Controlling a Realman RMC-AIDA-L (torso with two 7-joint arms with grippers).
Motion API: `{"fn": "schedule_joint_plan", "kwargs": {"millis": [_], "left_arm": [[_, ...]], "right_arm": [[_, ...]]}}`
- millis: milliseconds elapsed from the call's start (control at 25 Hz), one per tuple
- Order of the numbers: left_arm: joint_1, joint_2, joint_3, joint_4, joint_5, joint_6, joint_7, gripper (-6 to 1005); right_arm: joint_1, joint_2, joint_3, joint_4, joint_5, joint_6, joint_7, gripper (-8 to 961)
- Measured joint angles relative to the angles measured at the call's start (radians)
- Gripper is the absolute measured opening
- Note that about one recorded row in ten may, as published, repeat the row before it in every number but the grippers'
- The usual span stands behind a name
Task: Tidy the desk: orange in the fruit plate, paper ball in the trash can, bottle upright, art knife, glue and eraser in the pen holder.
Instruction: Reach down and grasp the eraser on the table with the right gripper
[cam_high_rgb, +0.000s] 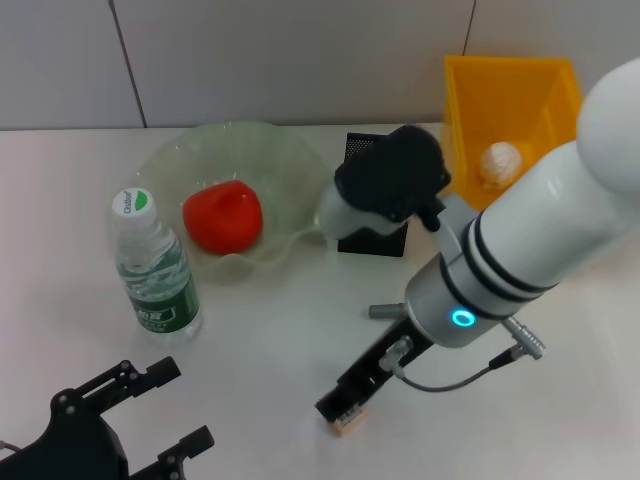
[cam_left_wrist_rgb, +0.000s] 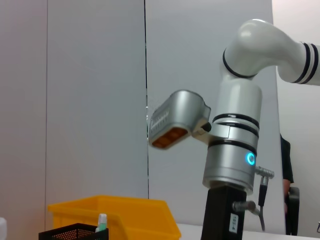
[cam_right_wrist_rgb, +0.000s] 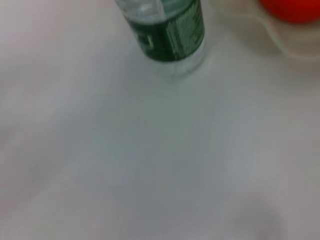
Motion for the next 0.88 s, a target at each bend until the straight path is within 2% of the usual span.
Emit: {"fn": "schedule_joint_plan", "kwargs": {"millis": [480, 720, 880], "left_arm": [[-0.003, 0.005, 0.0, 0.0, 0.001, 0.012, -0.001, 669], [0.001, 0.005, 0.0, 0.0, 0.002, 0.016, -0.001, 669], [0.003, 0.005, 0.0, 0.0, 0.002, 0.018, -0.001, 669]], "right_arm": [[0.015, 0.0, -0.064, -0.024, -0.025, 0.02, -0.001, 743], [0.015, 0.0, -0.143, 0.039, -0.09, 0.013, -0.002, 739], [0.0, -0.001, -0.162, 0.102, -0.156, -0.009, -0.007, 736]]}}
